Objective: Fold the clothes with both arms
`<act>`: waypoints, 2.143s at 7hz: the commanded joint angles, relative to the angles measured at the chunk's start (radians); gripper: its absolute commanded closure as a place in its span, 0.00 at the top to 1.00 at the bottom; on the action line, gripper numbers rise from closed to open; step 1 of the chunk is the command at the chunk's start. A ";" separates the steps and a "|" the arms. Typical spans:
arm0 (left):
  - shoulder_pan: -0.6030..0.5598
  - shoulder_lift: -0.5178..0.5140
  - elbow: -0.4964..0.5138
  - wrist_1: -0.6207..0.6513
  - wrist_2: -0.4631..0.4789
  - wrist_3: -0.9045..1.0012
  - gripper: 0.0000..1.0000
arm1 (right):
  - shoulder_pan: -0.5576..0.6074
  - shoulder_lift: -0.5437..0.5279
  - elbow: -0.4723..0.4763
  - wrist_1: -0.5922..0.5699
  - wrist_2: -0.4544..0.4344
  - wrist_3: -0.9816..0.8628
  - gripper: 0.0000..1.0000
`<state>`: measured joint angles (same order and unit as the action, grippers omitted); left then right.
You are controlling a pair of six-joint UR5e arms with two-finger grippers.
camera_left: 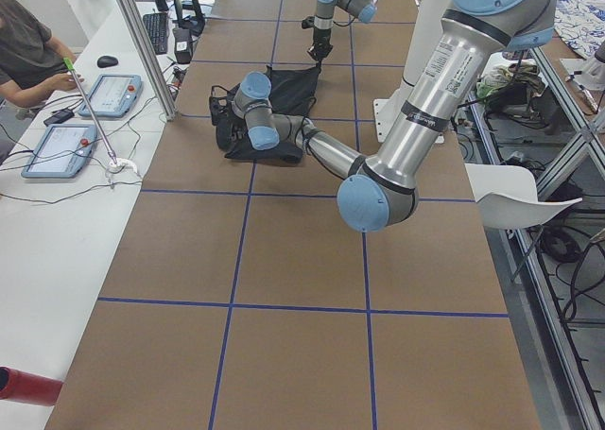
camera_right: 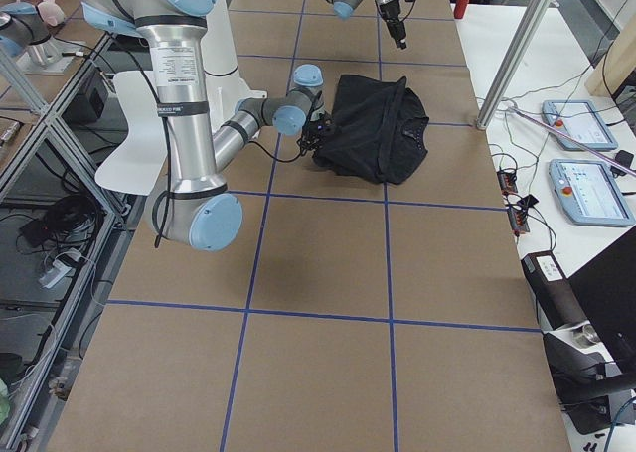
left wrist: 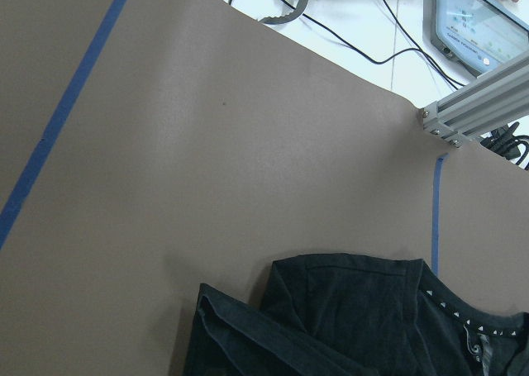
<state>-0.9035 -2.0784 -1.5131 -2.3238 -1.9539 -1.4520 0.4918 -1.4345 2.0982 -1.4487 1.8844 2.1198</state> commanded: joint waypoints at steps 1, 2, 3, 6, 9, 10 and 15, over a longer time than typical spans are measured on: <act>0.003 0.050 -0.103 0.032 -0.034 -0.002 0.62 | -0.170 -0.026 0.157 -0.230 -0.002 0.003 0.00; 0.003 0.064 -0.130 0.035 -0.104 -0.004 0.62 | -0.288 -0.024 0.214 -0.340 -0.002 0.008 0.00; 0.009 0.063 -0.136 0.035 -0.109 -0.040 0.62 | -0.370 -0.027 0.238 -0.396 0.001 0.008 0.00; 0.087 0.057 -0.232 0.166 -0.096 -0.119 0.62 | -0.490 -0.020 0.249 -0.400 -0.013 0.126 1.00; 0.352 0.061 -0.383 0.408 0.190 -0.246 0.62 | -0.217 0.070 0.255 -0.401 0.039 0.111 1.00; 0.430 0.084 -0.381 0.446 0.269 -0.267 0.62 | -0.132 0.110 0.250 -0.401 0.070 0.108 1.00; 0.544 0.153 -0.381 0.509 0.313 -0.297 0.61 | 0.094 0.342 0.038 -0.391 0.073 -0.034 1.00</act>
<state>-0.3766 -1.9261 -1.8950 -1.8162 -1.6404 -1.7314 0.5490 -1.1480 2.2132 -1.8440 1.9570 2.1018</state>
